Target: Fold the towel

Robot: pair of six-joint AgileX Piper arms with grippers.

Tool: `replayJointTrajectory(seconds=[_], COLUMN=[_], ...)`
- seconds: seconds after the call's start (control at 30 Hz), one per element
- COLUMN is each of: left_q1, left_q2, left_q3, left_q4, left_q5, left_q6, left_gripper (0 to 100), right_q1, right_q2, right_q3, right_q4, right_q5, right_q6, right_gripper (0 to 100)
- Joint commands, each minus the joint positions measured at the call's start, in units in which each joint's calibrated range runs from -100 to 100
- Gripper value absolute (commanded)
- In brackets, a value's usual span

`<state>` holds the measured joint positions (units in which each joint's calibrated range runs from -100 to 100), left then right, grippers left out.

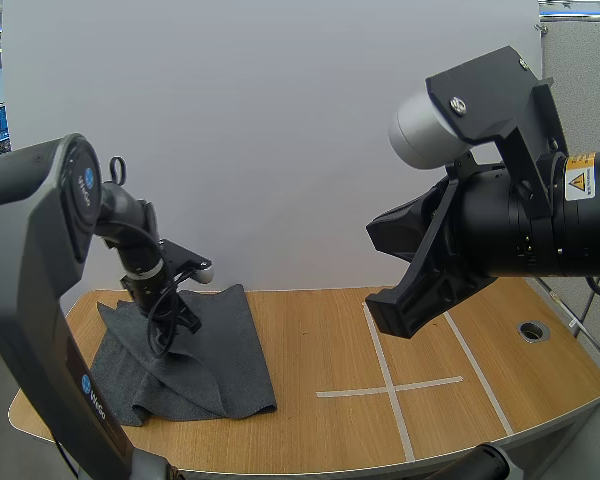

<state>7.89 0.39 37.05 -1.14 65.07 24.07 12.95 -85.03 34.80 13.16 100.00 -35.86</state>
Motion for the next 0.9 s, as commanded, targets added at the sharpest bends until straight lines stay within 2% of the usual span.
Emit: replayJointTrajectory(seconds=[0.0,0.43,0.67,0.87], left_q1=[1.79,9.22,13.55,16.57], left_q2=[-3.3,-8.8,-10.2,-11.8], left_q3=[2.5,10.9,14.0,14.9], left_q4=[-3.4,-8.5,-13.5,-15.2], left_q5=[-0.9,-0.1,-0.1,2.6], left_q6=[3.6,12.8,19.6,23.8], left_gripper=[0,0,0,0], right_q1=[-0.1,-0.1,-0.1,-0.1], right_q2=[-0.5,-0.5,-0.5,-0.5], right_q3=[-0.1,-0.1,-0.1,-0.1], right_q4=[0.4,1.7,1.8,2.0], right_q5=[0.0,0.0,0.0,0.0], right_q6=[0.1,0.1,0.1,0.1], right_gripper=[0,0,0,0])
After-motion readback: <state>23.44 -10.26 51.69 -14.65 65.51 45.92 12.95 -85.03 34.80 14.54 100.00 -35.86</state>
